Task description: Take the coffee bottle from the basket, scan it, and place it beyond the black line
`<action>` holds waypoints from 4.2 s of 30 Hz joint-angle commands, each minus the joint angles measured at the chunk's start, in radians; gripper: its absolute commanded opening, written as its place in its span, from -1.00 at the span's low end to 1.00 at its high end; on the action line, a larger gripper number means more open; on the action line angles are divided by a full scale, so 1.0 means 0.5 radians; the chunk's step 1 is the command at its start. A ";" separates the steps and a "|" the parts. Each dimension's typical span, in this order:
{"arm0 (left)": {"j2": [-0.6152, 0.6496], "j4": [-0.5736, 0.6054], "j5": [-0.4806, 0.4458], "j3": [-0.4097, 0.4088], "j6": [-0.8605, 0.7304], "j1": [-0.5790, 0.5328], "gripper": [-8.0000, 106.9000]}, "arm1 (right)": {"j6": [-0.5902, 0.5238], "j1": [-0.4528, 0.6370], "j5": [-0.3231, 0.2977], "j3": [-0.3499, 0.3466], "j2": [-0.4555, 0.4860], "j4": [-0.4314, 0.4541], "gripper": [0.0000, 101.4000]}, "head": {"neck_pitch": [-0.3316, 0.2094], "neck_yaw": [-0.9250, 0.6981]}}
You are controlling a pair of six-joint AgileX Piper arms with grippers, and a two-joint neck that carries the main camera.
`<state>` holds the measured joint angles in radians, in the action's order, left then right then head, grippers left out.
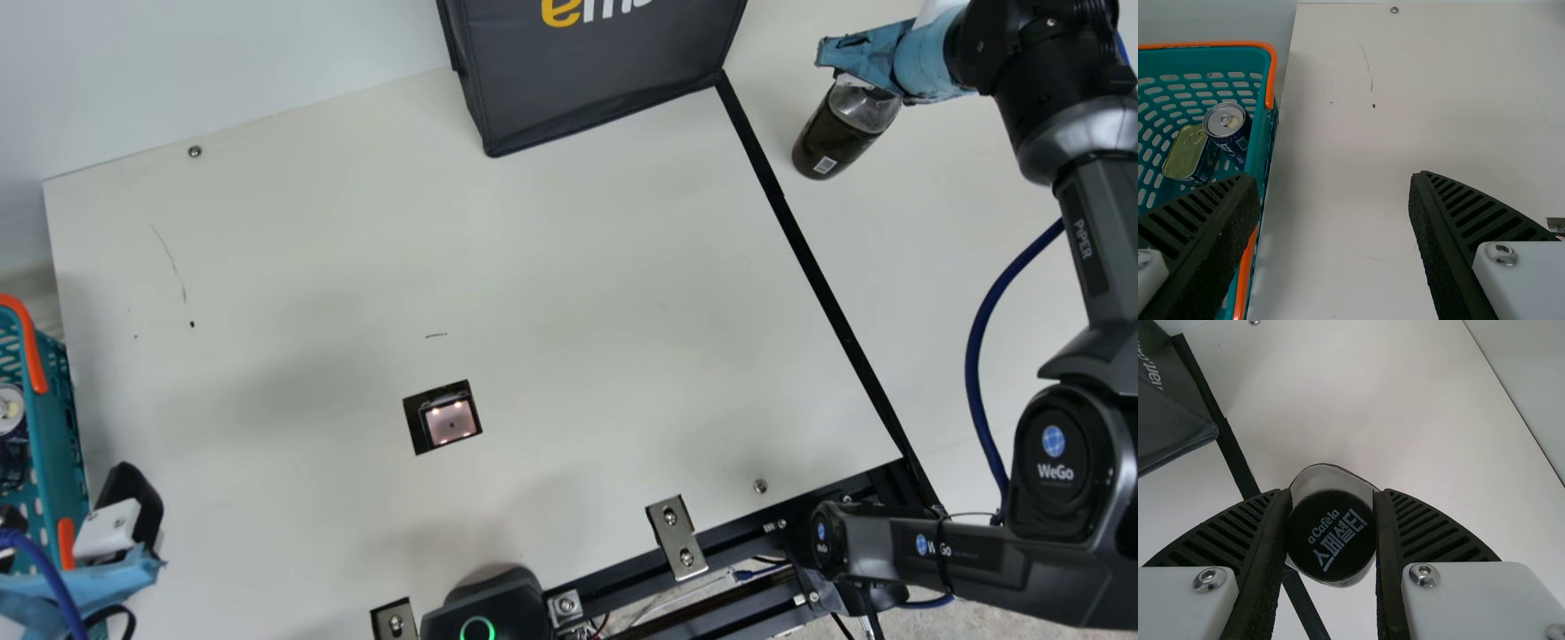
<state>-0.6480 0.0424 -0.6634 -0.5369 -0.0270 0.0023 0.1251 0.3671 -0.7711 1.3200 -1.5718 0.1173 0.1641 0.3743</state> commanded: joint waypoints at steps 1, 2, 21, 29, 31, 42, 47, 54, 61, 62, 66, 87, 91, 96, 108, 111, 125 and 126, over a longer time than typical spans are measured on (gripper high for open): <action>0.000 0.000 0.000 0.000 0.000 0.000 0.71 | 0.002 0.004 -0.010 -0.004 -0.002 -0.004 -0.80 | -0.052 0.005; 0.000 0.000 0.000 0.000 0.000 0.000 0.71 | 0.003 0.006 -0.010 -0.005 -0.002 -0.004 -0.74 | -0.052 0.005; 0.000 0.000 0.000 0.000 0.000 0.000 0.71 | -0.026 0.028 -0.028 0.010 0.014 -0.047 0.52 | -0.052 0.005; 0.000 0.000 0.000 0.000 0.000 0.000 0.71 | -0.039 0.028 -0.032 0.031 0.016 -0.061 0.79 | -0.052 0.005; 0.000 0.000 0.000 0.000 0.000 0.000 0.71 | -0.043 0.027 -0.035 0.037 0.021 -0.066 0.79 | -0.052 0.005; 0.000 0.000 0.000 0.000 0.000 0.000 0.71 | -0.081 -0.006 -0.063 0.055 0.087 -0.131 0.79 | -0.052 0.005; 0.000 0.000 0.000 0.000 0.000 0.000 0.71 | -0.079 -0.059 -0.083 0.056 0.136 -0.155 0.79 | -0.052 0.005; 0.000 0.000 0.000 0.000 0.000 0.000 0.71 | -0.045 -0.167 -0.112 0.041 0.210 -0.155 0.79 | -0.052 0.005; 0.000 0.000 0.000 0.000 0.000 0.000 0.71 | 0.017 -0.308 -0.148 0.014 0.293 -0.129 0.79 | -0.052 0.005; 0.000 0.000 0.000 0.000 0.000 0.000 0.71 | 0.027 -0.330 -0.154 0.011 0.305 -0.124 0.79 | -0.052 0.005; 0.000 0.000 0.000 0.000 0.000 0.000 0.71 | 0.074 -0.424 -0.176 -0.002 0.350 -0.097 0.79 | -0.052 0.005; 0.000 0.000 0.000 0.000 0.000 0.000 0.71 | 0.322 -0.877 -0.272 -0.046 0.516 0.076 0.79 | -0.052 0.005; 0.000 0.000 0.000 0.000 0.000 0.000 0.71 | 0.303 -0.930 -0.284 -0.062 0.549 0.084 0.79 | -0.052 0.005; 0.000 0.000 0.000 0.000 0.000 0.000 0.71 | 0.254 -0.965 -0.300 -0.077 0.586 0.066 0.79 | -0.052 0.005; -0.051 -0.008 -0.260 -0.315 -0.009 -0.014 0.71 | 0.068 -0.911 -0.479 -0.119 0.915 -0.019 0.79 | -0.052 -0.414; -0.068 -0.010 -0.346 -0.420 -0.012 -0.019 0.71 | 0.012 -0.889 -0.536 -0.132 1.020 -0.045 0.79 | -0.052 -0.554; -0.147 -0.023 -0.750 -0.909 -0.026 -0.041 0.71 | -0.251 -0.788 -0.804 -0.188 1.509 -0.170 0.79 | -0.052 -0.693; -0.153 -0.023 -0.779 -0.944 -0.027 -0.043 0.71 | -0.269 -0.780 -0.823 -0.192 1.544 -0.178 0.79 | -0.052 -0.693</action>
<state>-0.7236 0.0310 -1.0298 -0.9791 -0.0400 -0.0185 0.0000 -0.0243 -1.1738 1.2245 -0.8267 0.0328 0.1641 0.0291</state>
